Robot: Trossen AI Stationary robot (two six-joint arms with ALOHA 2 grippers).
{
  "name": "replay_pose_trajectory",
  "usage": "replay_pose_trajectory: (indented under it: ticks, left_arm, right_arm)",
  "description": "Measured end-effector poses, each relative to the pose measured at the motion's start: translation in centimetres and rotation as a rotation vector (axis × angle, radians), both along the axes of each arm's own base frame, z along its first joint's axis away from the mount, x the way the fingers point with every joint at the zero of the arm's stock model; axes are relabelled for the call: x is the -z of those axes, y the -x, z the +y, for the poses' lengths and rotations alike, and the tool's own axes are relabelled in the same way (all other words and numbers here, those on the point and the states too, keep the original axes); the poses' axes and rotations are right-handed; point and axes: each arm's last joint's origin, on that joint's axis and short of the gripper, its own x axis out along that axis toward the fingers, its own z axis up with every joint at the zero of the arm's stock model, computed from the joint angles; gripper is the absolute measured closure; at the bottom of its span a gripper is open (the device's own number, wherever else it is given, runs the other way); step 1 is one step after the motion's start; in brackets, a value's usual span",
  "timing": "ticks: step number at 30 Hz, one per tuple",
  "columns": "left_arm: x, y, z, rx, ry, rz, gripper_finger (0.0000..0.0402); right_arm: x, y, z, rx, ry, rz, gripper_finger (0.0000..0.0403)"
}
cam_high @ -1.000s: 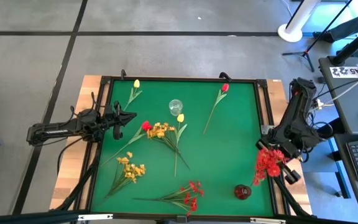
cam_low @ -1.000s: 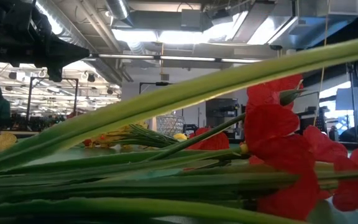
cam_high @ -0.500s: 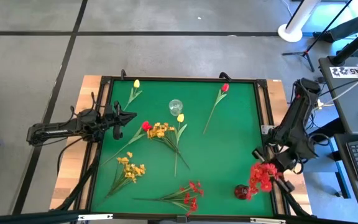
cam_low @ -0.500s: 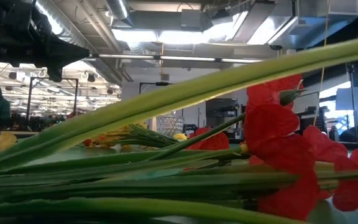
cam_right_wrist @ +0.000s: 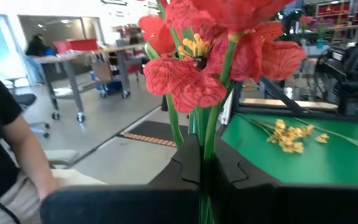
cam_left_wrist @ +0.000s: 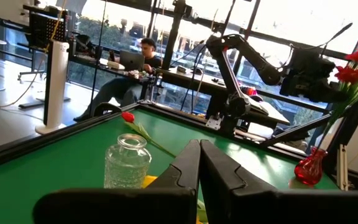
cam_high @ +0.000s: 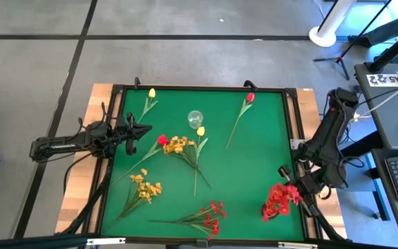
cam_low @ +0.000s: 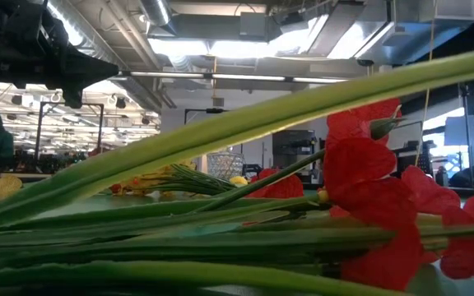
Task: Sort flowers into vase by color
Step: Put the middle right red flower into the red vase
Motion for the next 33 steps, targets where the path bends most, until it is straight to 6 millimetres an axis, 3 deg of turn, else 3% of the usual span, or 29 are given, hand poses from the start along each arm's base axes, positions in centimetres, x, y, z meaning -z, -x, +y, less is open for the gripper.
replay_pose_trajectory:
  ticks: [19,24,33]
  left_arm:
    - [0.0,0.0,0.0,0.0,0.0,0.0,0.0397]
    - [0.0,0.0,0.0,0.001,0.0,0.0,0.0397]
    - [0.0,0.0,0.0,0.0,0.0,0.0,0.0397]
  right_arm:
    - [1.4,-0.5,0.4,0.169,0.098,0.035,0.0386]
    - [1.4,-0.5,0.4,0.17,0.07,0.048,0.0344]
    - [1.5,-0.5,0.4,0.158,0.036,0.071,0.0225]
